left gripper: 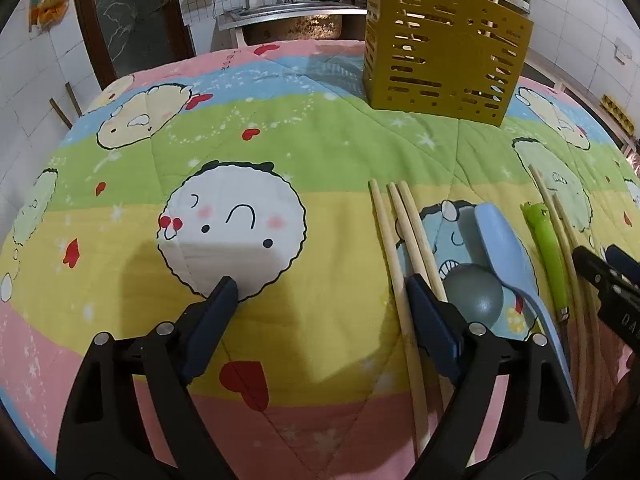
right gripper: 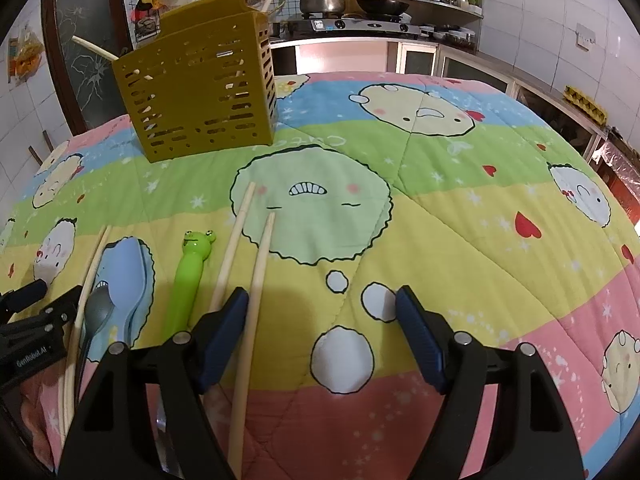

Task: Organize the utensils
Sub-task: 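Close the left tool on chopsticks while the right tool grips another chopstick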

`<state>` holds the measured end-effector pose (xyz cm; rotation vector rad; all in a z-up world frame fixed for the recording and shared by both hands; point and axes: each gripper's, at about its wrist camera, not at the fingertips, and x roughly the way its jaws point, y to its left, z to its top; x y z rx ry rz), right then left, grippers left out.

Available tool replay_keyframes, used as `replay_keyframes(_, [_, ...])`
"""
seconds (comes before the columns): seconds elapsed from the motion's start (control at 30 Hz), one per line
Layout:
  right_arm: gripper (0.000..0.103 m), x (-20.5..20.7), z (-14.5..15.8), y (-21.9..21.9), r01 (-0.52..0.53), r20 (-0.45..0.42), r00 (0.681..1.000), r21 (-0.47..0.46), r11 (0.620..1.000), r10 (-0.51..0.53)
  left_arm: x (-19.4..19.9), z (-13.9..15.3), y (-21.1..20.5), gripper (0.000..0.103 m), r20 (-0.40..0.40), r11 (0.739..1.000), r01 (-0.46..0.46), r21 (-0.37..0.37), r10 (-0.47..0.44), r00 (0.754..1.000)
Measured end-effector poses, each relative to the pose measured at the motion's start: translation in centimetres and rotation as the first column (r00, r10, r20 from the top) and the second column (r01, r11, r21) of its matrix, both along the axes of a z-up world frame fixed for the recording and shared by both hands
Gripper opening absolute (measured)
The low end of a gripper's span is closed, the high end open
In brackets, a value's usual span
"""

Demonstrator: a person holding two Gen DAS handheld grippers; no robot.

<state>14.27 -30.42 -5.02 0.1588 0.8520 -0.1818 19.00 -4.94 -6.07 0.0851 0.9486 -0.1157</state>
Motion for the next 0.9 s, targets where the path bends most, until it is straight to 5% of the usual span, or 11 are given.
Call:
replay_keyframes(0.17, [0.074,0.3,0.0,0.3,-0.001,-0.015,1.000,-0.024,1.000,0.001,1.5,0.3,-0.8,0.069,-0.022,1.000,0.004,0.009,-0.004,1.000])
replay_keyframes(0.33, [0.057,0.9,0.3,1.0,-0.018,-0.046,0.999,-0.048,0.999,0.016,3.0,0.8,-2.1,0.042,-0.062,0.999,0.046,-0.003,-0.046,0.997])
replay_keyframes(0.7, [0.041,5.2,0.6,1.7,-0.062,-0.160,0.986,-0.045,0.997,0.054,5.5,0.6,-2.7,0.033,-0.116,0.998,0.047,-0.039,-0.051,0.992])
replay_keyframes(0.9, [0.017,6.4,0.9,1.4,-0.067,-0.191,0.979,0.014,0.998,0.068,5.6,0.6,-2.8,0.022,-0.108,0.998,0.041,-0.042,-0.045,0.993])
